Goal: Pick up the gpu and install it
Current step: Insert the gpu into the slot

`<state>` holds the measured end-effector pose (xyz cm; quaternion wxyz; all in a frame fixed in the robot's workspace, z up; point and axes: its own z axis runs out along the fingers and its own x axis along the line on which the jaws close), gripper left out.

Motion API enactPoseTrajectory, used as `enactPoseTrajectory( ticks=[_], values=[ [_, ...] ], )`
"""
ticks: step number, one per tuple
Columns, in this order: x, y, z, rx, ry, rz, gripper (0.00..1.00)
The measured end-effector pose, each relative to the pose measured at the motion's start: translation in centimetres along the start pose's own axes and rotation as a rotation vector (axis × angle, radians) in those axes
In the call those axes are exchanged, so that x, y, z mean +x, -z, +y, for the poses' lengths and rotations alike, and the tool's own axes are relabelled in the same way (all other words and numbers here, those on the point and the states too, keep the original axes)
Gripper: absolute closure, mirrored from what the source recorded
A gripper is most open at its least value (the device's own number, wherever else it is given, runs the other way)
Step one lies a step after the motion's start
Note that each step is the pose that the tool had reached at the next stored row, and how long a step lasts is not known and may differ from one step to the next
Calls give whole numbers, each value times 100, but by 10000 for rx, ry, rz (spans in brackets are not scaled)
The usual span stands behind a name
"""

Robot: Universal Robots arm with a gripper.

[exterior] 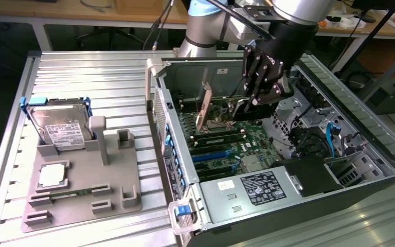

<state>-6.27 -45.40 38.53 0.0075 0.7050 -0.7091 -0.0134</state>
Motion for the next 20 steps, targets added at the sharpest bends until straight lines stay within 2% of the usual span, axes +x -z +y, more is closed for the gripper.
enactPoseTrajectory(
  ticks=[11,14,20],
  values=[
    [0,-1,0,0,0,0,73],
    [0,-25,0,1,-1,-38,73],
    [1,-75,-2,-6,1,-45,73]
  ],
)
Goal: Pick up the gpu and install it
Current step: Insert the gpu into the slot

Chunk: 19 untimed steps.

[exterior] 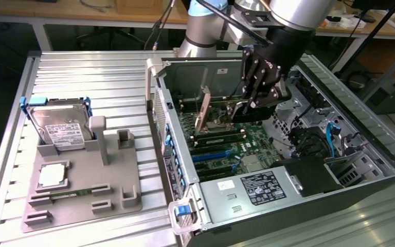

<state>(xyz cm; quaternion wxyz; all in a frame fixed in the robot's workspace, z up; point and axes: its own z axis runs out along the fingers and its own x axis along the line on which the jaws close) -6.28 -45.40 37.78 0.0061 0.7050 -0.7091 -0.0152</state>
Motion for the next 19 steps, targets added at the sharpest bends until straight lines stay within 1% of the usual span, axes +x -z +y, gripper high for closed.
enactPoseTrajectory(
  ticks=[7,19],
  values=[
    [1,-59,-2,-2,1,-19,73],
    [2,-138,-4,-2,3,-73,73]
  ],
)
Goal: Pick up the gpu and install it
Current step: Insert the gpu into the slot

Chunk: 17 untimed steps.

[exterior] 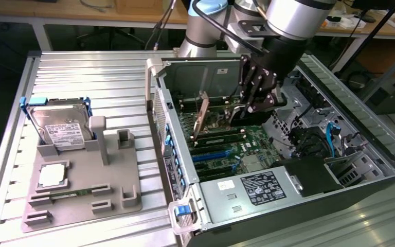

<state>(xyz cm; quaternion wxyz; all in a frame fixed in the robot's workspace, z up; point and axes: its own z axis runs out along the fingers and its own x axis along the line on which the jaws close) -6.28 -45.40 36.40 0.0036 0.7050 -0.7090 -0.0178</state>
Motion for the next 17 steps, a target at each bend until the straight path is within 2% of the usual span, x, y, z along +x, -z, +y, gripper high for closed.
enactPoseTrajectory(
  ticks=[17],
  values=[
    [2,-115,-3,-1,1,-59,73]
  ],
)
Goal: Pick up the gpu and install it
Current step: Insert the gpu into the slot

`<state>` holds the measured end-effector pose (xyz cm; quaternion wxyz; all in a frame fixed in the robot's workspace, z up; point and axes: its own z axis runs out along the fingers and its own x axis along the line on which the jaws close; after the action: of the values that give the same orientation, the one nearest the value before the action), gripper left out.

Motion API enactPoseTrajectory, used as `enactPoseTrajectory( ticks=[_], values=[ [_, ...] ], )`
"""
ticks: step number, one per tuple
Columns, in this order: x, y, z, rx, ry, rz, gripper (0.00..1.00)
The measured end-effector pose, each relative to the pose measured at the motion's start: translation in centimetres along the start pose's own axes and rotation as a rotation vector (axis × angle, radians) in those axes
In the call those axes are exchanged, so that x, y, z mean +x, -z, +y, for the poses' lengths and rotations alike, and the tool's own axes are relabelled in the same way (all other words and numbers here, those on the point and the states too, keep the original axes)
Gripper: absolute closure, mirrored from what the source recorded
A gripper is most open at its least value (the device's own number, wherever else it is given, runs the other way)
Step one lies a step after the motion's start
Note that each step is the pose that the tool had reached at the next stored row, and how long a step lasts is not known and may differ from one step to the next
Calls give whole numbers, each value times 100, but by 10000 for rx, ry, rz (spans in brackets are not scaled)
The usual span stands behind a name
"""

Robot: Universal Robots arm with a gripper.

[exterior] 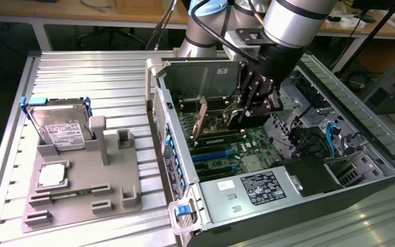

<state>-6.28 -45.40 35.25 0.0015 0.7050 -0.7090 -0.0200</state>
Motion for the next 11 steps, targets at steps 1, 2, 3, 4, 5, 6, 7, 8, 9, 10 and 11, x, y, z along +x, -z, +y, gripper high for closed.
enactPoseTrajectory(
  ticks=[1,2,3,4,5,6,7,8,9,10,11],
  values=[
    [0,-7,0,0,0,-4,73],
    [0,-13,-1,0,1,-8,73],
    [0,-18,-1,0,1,-10,73],
    [1,-24,-1,1,1,-14,73],
    [1,-30,-1,0,1,-16,73],
    [1,-35,-1,0,1,-19,73],
    [1,-41,-1,0,1,-23,73],
    [1,-47,-1,0,1,-26,73],
    [1,-52,-2,0,1,-29,73],
    [2,-58,-2,0,1,-32,73],
    [2,-64,-2,0,2,-35,73]
  ],
)
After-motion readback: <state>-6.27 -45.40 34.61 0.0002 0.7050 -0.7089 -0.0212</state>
